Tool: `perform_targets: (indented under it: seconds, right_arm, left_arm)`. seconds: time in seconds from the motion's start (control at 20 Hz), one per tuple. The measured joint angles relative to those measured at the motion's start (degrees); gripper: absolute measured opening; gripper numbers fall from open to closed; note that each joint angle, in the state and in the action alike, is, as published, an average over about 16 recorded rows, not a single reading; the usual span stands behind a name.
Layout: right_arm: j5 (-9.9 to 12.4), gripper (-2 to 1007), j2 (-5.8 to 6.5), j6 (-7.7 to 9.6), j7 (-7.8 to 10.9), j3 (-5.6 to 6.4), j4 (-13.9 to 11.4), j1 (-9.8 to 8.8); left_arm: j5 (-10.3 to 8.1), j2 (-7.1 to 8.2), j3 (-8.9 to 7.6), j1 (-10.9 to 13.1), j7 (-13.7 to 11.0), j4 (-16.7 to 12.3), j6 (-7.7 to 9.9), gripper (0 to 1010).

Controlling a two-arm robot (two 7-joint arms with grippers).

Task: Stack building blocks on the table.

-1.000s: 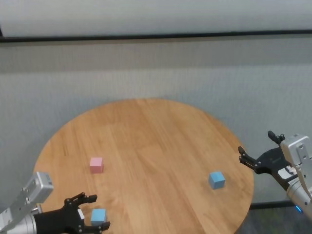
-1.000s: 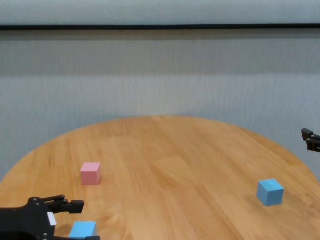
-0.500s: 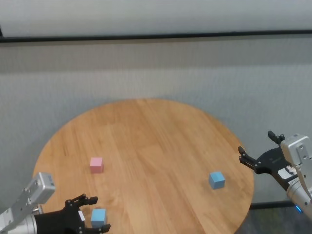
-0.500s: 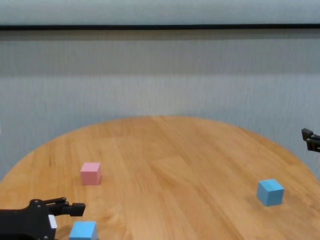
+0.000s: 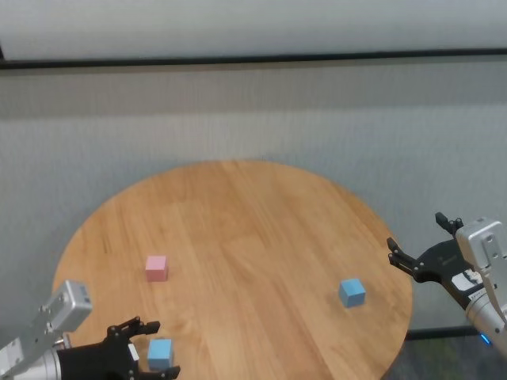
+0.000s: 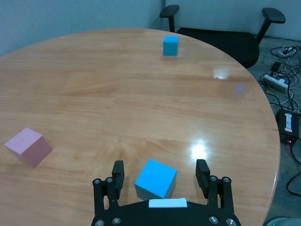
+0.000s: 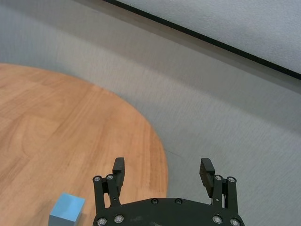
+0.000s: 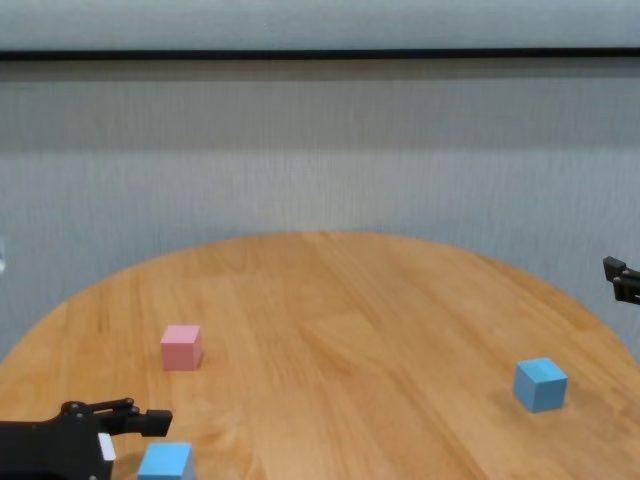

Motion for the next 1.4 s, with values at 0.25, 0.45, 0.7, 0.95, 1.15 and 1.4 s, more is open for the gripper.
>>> perform_targets:
  seconds: [0.25, 0.45, 0.7, 0.95, 1.15, 1.4]
  right_arm:
    - [0.0, 1005, 0.00, 0.00, 0.00, 0.00, 0.0, 0.00]
    - [0.0, 1005, 0.00, 0.00, 0.00, 0.00, 0.0, 0.00]
    - [0.0, 1005, 0.00, 0.00, 0.00, 0.00, 0.0, 0.00]
    - [0.0, 1005, 0.00, 0.00, 0.00, 0.00, 0.0, 0.00]
    - [0.0, 1005, 0.00, 0.00, 0.00, 0.00, 0.0, 0.00]
    - [0.0, 1005, 0.00, 0.00, 0.00, 0.00, 0.0, 0.00]
  left_arm:
    - [0.09, 0.10, 0.20, 0.1, -0.1, -0.2, 0.03, 1002]
    - [0.24, 0.24, 0.39, 0.3, -0.1, -0.4, -0.12, 1002]
    - [0.57, 0.45, 0.64, 0.5, -0.1, -0.8, -0.40, 990]
    - [0.86, 0.60, 0.85, 0.7, -0.1, -1.1, -0.74, 931]
    - [1.03, 0.68, 0.95, 0.8, 0.1, -1.2, -0.93, 846]
    - [1.02, 0.64, 0.91, 0.9, 0.2, -1.2, -1.06, 692]
